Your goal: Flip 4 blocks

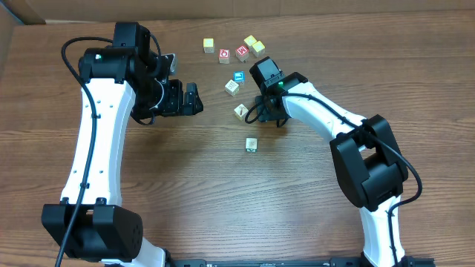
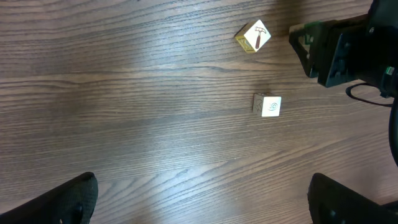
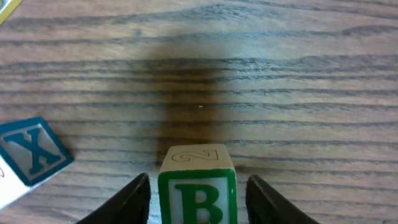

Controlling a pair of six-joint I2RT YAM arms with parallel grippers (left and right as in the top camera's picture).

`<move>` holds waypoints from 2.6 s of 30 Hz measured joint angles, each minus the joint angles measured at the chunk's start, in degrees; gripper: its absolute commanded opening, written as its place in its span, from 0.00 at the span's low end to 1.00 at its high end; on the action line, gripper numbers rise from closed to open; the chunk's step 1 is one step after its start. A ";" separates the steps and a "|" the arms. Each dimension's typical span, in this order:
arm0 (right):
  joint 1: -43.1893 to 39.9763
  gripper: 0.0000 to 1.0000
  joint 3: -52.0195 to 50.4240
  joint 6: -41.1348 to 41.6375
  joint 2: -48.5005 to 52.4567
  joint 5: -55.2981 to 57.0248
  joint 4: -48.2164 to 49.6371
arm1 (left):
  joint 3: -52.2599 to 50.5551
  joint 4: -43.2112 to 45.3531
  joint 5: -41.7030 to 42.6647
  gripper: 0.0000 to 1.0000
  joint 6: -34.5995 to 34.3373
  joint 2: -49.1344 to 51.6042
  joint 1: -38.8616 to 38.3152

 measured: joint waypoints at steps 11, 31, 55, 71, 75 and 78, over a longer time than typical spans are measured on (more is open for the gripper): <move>0.00 0.35 4.46 0.24 -1.55 0.00 -7.69 | 0.00 0.00 0.00 1.00 0.00 0.00 -0.02; 0.00 0.95 7.30 3.21 -13.75 0.09 -11.13 | 0.00 0.00 -0.02 1.00 0.00 0.00 0.00; 0.00 0.50 6.43 1.51 1.53 0.26 -5.35 | 0.00 0.00 0.00 1.00 0.00 0.00 -0.02; -0.04 0.23 6.51 1.49 3.30 0.28 -8.02 | 0.00 0.00 0.00 1.00 0.00 0.00 -0.02; -0.04 0.24 9.60 1.49 3.23 0.26 -13.99 | 0.00 0.00 0.00 1.00 0.00 0.00 -0.02; -0.04 0.24 14.45 1.75 2.36 0.02 -20.41 | 0.00 0.00 0.00 1.00 0.00 0.00 -0.02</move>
